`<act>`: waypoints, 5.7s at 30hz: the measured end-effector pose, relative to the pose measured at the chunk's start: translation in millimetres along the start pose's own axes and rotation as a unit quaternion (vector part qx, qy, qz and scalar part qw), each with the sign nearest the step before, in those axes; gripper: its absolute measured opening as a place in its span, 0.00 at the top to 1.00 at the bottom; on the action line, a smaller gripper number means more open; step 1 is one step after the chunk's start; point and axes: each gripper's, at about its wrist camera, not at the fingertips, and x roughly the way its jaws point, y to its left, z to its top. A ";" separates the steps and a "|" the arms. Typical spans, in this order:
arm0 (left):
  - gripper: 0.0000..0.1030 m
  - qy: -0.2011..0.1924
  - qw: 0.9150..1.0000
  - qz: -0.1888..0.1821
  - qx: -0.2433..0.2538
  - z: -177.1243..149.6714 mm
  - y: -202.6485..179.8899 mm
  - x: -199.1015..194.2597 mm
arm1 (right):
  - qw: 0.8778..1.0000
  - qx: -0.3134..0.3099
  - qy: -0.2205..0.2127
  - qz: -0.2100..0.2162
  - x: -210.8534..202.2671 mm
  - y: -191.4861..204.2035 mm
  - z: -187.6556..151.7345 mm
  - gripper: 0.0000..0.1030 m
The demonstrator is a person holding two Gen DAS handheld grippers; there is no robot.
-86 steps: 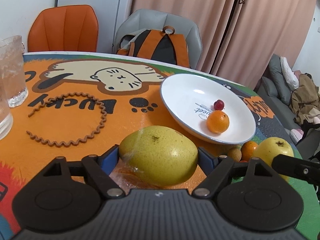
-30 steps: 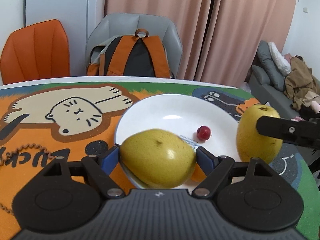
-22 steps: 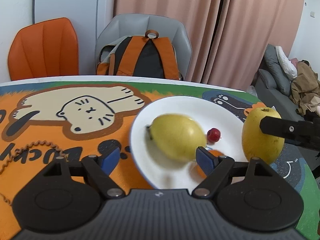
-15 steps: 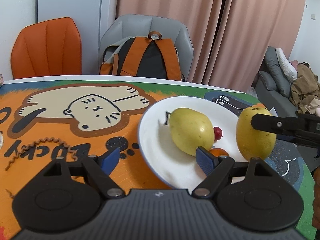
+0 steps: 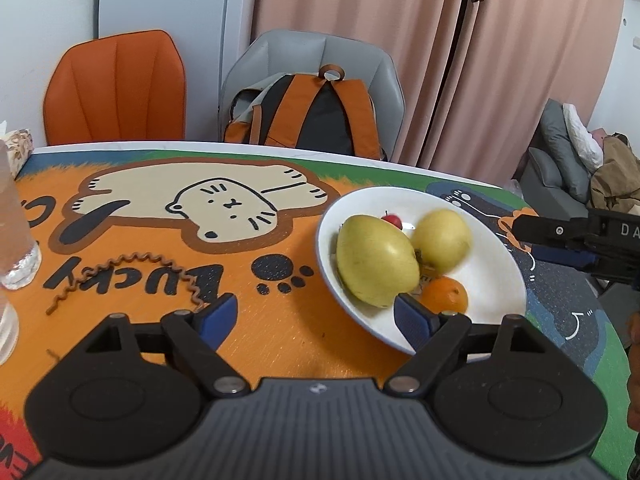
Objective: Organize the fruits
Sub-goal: 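Lower the pear onto the plate and open the left gripper while the right withdraws, then withdraw both grippers from the plate toward the plastic-wrapped meat packs, then grasp the small wrapped meat pack with the right gripper while the left approaches the large pack, then close the left gripper on the large wrapped meat pack while the right holds its pack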
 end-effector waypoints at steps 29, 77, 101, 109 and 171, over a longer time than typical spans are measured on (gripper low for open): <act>0.12 -0.009 1.000 -0.008 -0.010 -28.6 -2.2 -60.5 | 1.000 -0.020 0.000 0.009 -71.2 15.6 -33.1 0.09; 0.08 0.045 0.999 -0.005 0.004 -95.9 19.3 -54.5 | 0.996 -0.033 0.063 -0.045 -91.3 8.9 -115.3 0.01; 0.06 0.031 0.997 0.012 0.066 -100.8 17.0 -33.5 | 0.989 -0.085 0.084 -0.089 -76.7 7.2 -128.3 0.52; 0.07 0.021 0.996 0.015 0.081 -101.1 13.4 -28.8 | 0.988 -0.081 0.077 -0.103 -81.0 -3.9 -125.4 0.55; 0.16 -0.047 0.999 0.017 0.018 -90.1 27.3 -81.8 | 0.982 -0.146 0.064 -0.097 -59.1 35.1 -113.0 0.55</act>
